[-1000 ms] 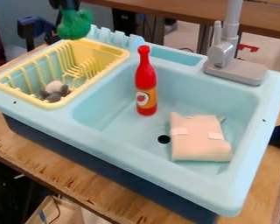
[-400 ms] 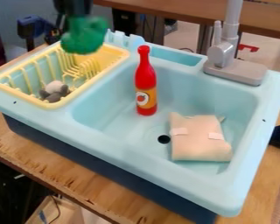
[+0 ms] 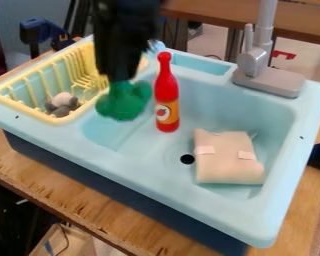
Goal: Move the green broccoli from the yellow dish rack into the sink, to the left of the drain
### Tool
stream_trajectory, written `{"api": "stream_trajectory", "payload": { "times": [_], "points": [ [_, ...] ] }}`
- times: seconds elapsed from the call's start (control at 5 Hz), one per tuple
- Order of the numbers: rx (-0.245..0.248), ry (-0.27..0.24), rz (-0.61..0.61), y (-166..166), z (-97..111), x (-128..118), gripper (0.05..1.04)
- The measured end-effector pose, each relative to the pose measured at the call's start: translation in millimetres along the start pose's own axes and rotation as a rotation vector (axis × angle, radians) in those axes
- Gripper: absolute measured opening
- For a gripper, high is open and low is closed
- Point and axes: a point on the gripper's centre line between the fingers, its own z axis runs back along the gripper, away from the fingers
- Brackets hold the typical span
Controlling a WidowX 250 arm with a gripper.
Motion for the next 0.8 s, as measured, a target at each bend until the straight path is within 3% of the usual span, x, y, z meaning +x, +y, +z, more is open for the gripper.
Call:
{"api": "stream_trajectory", "payload": {
  "times": [0.2,0.6,0.8],
  "points": [
    [-0.004,0.001,-0.008,-7,-16,6,0.285],
    [0.044,0.005,-0.003,-6,-40,21,0.285],
    [0.072,-0.062,-0.003,2,-40,32,0.285]
  ]
}}
